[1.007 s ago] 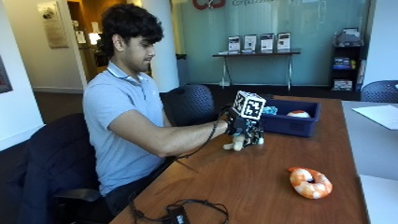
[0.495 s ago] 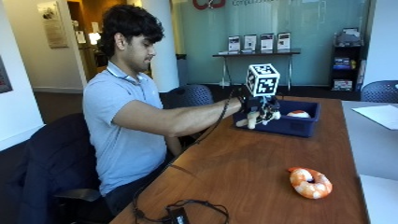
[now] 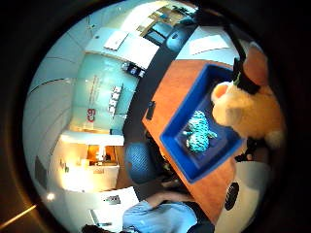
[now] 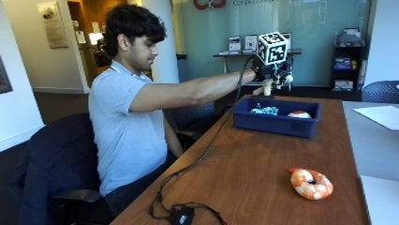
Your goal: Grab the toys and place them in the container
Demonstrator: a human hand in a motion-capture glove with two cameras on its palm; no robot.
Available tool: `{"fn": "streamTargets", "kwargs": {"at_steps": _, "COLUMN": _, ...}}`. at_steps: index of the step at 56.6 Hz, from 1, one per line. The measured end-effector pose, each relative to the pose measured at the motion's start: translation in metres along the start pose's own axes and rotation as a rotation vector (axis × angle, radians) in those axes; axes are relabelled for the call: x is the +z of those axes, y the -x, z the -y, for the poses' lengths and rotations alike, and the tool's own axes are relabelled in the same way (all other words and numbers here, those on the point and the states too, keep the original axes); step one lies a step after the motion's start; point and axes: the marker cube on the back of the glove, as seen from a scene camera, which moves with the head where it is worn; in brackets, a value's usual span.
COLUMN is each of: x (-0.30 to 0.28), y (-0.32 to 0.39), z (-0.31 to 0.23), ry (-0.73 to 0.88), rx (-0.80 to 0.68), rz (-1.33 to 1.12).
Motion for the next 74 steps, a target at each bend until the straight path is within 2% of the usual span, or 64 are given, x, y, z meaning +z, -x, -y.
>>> {"fn": "streamTargets", "kwargs": {"at_steps": 16, "x": 0.033, "y": 0.023, "z": 0.025, "ry": 0.115, "rx": 0.019, "rz": 0.0}}
{"fn": "streamTargets", "kwargs": {"at_steps": 27, "x": 0.032, "y": -0.004, "z": 0.018, "ry": 0.224, "rx": 0.026, "rz": -0.075}}
{"fn": "streamTargets", "kwargs": {"at_steps": 35, "x": 0.016, "y": -0.064, "z": 0.002, "ry": 0.246, "rx": 0.121, "rz": -0.075}}
{"fn": "streamTargets", "kwargs": {"at_steps": 50, "x": -0.016, "y": -0.217, "z": -0.052, "ry": 0.255, "rx": 0.416, "rz": -0.168}}
{"fn": "streamTargets", "kwargs": {"at_steps": 65, "x": 0.021, "y": -0.343, "z": -0.104, "ry": 0.388, "rx": 0.716, "rz": -0.289}}
{"fn": "streamTargets", "kwargs": {"at_steps": 74, "x": 0.048, "y": -0.388, "z": -0.118, "ry": 0.446, "rx": 0.755, "rz": -0.249}}
